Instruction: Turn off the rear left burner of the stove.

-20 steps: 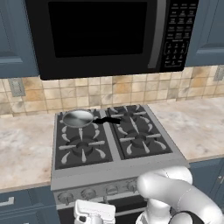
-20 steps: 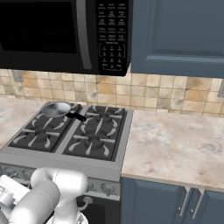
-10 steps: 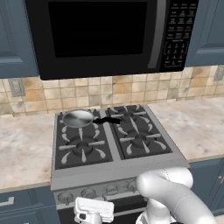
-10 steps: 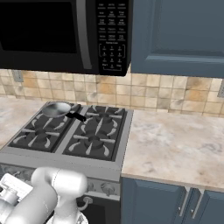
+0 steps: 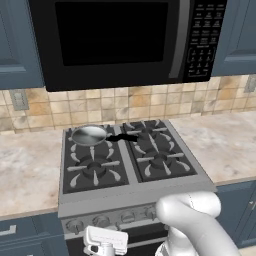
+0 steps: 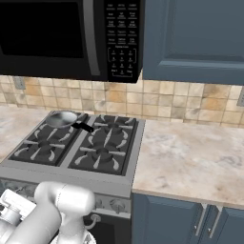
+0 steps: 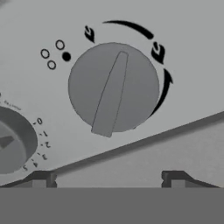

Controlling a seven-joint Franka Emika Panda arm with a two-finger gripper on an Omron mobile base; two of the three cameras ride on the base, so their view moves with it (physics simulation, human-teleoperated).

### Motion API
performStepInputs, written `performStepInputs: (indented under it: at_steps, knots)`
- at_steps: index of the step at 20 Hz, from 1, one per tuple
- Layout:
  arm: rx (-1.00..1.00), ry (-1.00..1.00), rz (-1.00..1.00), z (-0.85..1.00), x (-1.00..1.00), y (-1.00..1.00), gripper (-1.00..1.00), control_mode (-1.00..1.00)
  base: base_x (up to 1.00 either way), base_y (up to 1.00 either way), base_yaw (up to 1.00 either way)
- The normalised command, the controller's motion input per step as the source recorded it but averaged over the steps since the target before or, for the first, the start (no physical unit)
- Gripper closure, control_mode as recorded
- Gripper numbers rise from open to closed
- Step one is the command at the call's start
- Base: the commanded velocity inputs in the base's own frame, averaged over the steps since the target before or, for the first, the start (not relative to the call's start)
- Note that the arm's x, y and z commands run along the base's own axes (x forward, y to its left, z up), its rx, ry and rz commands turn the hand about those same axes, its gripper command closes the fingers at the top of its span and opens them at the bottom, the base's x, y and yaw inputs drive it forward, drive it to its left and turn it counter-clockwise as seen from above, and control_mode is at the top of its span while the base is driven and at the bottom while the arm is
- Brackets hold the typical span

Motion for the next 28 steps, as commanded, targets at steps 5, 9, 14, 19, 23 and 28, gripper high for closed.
performStepInputs:
  at_steps: [5, 9, 14, 19, 23, 28]
  knots:
    - [0.05, -0.03, 0.0, -0.28, 0.18, 0.1, -1.0, -1.0, 0.0, 0.0, 0.0]
    - [0.05, 0.0, 0.01, -0.36, 0.19, 0.15, -1.0, -1.0, 0.0, 0.0, 0.0]
    - [0.04, 0.0, 0.04, -0.43, 0.22, 0.16, -1.0, -1.0, 0.0, 0.0, 0.0]
    - [0.02, 0.0, 0.1, -0.46, 0.25, 0.24, -1.0, -1.0, 0.0, 0.0, 0.0]
    - [0.0, 0.0, 0.18, -0.41, 0.22, 0.42, -1.0, -1.0, 0.0, 0.0, 0.0]
    - [0.0, 0.0, 0.22, -0.26, 0.38, 0.29, -1.0, -1.0, 0.0, 0.0, 0.0]
